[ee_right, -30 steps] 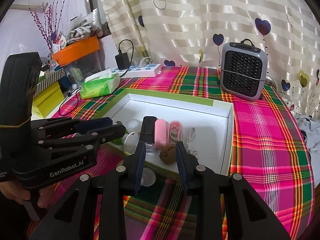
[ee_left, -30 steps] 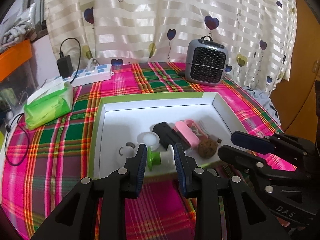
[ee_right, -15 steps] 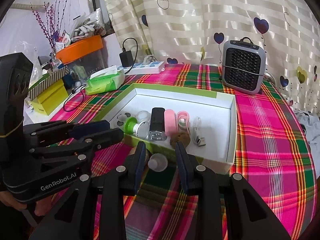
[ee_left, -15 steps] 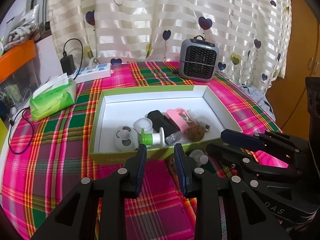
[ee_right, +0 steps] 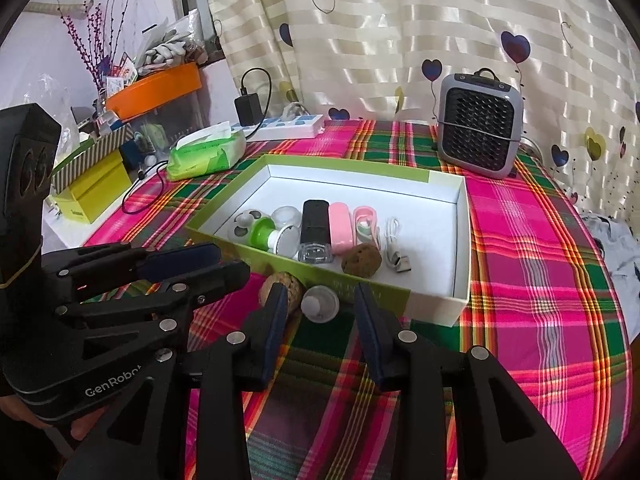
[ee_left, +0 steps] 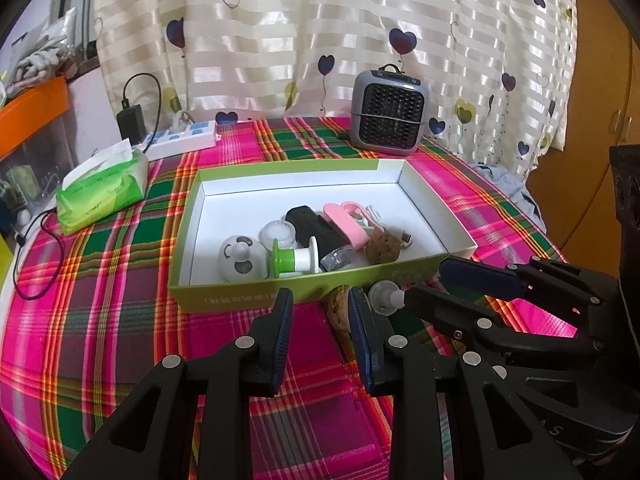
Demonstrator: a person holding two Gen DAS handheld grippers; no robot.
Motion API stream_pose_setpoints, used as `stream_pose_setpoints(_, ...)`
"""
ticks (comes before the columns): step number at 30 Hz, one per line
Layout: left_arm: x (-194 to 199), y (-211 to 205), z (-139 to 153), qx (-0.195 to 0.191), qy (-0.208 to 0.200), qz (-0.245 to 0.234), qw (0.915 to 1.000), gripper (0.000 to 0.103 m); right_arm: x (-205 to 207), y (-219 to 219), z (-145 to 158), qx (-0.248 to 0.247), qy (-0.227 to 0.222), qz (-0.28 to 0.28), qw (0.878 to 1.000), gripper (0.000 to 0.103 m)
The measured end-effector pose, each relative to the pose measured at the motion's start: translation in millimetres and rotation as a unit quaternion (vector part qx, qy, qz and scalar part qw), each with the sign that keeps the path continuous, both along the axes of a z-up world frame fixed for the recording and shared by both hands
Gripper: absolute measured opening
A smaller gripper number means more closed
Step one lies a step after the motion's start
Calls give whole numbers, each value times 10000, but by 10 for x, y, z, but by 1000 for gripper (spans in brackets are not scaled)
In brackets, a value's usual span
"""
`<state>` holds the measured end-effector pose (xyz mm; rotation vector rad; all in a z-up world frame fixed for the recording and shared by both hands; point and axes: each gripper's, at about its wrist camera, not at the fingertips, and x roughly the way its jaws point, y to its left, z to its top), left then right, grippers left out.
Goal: Organize objects
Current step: 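Grasp the second walnut with the left gripper while the right gripper grasps the small white cap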
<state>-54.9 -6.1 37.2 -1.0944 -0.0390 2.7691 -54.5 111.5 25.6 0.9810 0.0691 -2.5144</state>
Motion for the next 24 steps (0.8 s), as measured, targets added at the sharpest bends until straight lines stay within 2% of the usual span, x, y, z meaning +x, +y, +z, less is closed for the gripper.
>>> stream_pose_setpoints(24,-32,-5,-77,46,-122,-37,9999,26,-21,2,-70,26,-116,20,9999,36)
